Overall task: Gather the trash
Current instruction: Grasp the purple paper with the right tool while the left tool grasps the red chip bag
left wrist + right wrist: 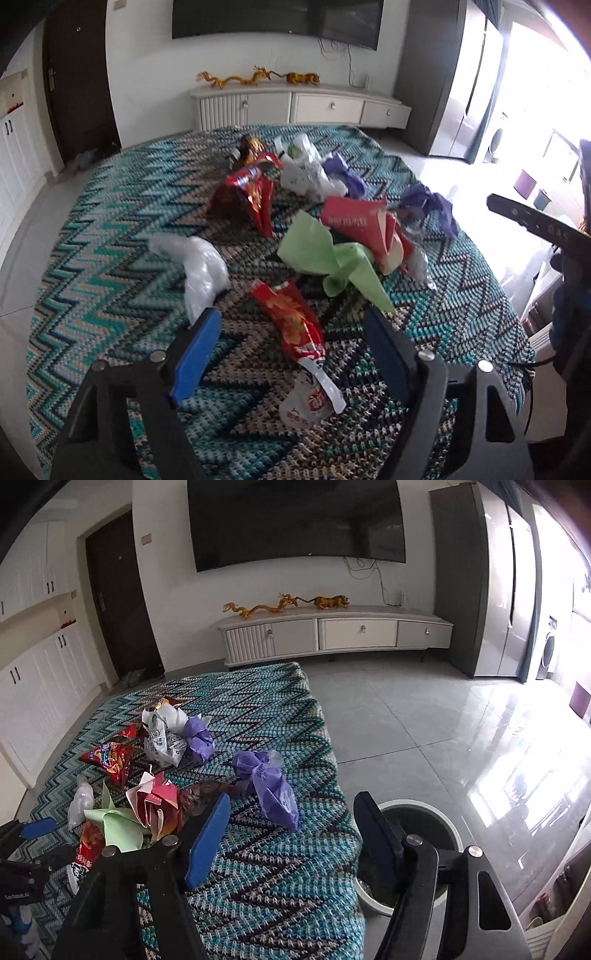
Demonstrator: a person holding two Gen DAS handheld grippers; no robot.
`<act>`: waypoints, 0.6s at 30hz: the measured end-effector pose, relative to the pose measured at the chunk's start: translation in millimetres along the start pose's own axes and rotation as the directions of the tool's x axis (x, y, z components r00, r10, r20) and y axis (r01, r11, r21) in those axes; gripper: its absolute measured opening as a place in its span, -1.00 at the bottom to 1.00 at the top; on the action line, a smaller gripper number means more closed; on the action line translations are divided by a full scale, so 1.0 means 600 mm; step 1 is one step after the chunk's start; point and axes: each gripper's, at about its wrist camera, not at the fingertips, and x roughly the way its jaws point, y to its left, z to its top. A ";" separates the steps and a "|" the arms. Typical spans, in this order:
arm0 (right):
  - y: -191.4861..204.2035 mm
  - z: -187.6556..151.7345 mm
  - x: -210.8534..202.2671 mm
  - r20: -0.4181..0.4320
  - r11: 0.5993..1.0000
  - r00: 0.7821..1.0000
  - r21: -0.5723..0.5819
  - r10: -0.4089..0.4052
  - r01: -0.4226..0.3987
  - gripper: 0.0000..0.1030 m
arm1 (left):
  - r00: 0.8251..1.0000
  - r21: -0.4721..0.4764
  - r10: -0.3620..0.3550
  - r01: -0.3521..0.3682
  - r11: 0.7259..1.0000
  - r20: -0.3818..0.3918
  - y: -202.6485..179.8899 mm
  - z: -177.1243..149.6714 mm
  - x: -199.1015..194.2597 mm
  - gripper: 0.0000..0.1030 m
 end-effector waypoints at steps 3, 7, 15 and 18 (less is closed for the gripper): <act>0.008 0.008 0.043 -0.042 0.999 0.998 -0.017 0.050 -0.051 0.14 | 0.999 -0.004 0.000 -0.001 1.000 -0.042 0.001 -0.001 0.026 0.30; 0.012 0.013 0.098 -0.096 0.996 0.992 -0.020 0.080 -0.083 0.00 | 0.997 -0.011 -0.014 0.013 1.000 -0.080 0.004 -0.005 0.045 -0.03; 0.003 0.010 0.130 -0.136 0.993 0.984 -0.016 0.118 -0.121 -0.73 | 0.995 -0.008 -0.037 0.037 0.999 -0.091 0.000 -0.010 0.044 -0.57; 0.004 0.005 0.110 -0.111 0.990 0.984 -0.020 0.140 -0.143 -0.80 | 0.998 -0.008 -0.026 0.025 1.000 -0.059 0.001 -0.008 0.025 -0.59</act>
